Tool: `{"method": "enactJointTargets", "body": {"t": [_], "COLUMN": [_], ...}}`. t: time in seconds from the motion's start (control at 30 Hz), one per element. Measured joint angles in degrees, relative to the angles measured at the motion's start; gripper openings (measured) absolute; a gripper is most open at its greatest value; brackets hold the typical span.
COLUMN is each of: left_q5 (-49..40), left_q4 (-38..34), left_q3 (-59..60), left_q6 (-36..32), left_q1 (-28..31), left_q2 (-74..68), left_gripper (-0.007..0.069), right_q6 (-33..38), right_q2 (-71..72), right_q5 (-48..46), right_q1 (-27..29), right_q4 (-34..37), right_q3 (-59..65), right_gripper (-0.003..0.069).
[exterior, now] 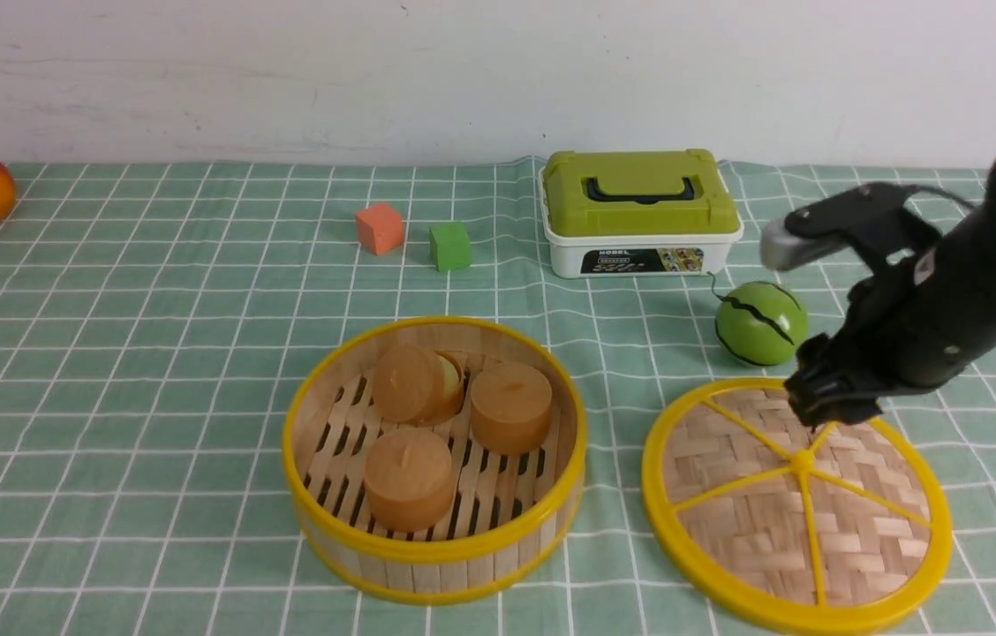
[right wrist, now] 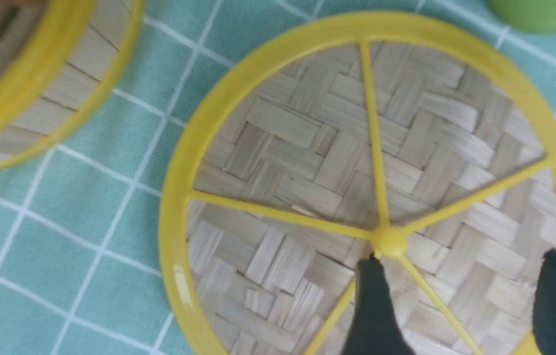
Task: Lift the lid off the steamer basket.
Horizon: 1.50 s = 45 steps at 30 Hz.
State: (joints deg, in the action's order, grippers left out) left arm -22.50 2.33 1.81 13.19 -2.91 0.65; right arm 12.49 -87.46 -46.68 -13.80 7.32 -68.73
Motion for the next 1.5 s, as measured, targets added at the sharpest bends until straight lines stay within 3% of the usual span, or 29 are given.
{"method": "enactJointTargets", "body": {"t": [0.07,0.1,0.2,0.27,0.37,0.63,0.87,1.5], "left_q5": [0.0,0.0,0.0,0.0,0.0,0.0,0.0,0.0], "left_q4": [0.0,0.0,0.0,0.0,0.0,0.0,0.0,0.0], "left_q3": [0.0,0.0,0.0,0.0,0.0,0.0,0.0,0.0], "left_q6": [0.0,0.0,0.0,0.0,0.0,0.0,0.0,0.0], "left_q1": [0.0,0.0,0.0,0.0,0.0,0.0,0.0,0.0], "left_q2": [0.0,0.0,0.0,0.0,0.0,0.0,0.0,0.0], "left_gripper": [0.0239,0.0239,0.0239,0.0239,0.0239,0.0239,0.0239,0.0239], "right_q6": [0.0,0.0,0.0,0.0,0.0,-0.6,-1.5,-1.5], "right_q2": [3.5,8.8,14.3,20.8,27.8,46.9,58.3,60.8], "right_q5": [-1.1,-2.7,-4.3,-6.5,-7.0,-7.0,-0.6,-0.2], "right_q1": [0.0,0.0,0.0,0.0,0.0,0.0,0.0,0.0], "right_q4": [0.0,0.0,0.3,1.5,3.3,5.3,5.0,4.9], "right_q3": [0.0,0.0,0.0,0.1,2.2,14.5,21.9,23.9], "right_gripper": [0.0349,0.0276,0.0186,0.0075,-0.0008,-0.0018,-0.0013,0.0004]}}
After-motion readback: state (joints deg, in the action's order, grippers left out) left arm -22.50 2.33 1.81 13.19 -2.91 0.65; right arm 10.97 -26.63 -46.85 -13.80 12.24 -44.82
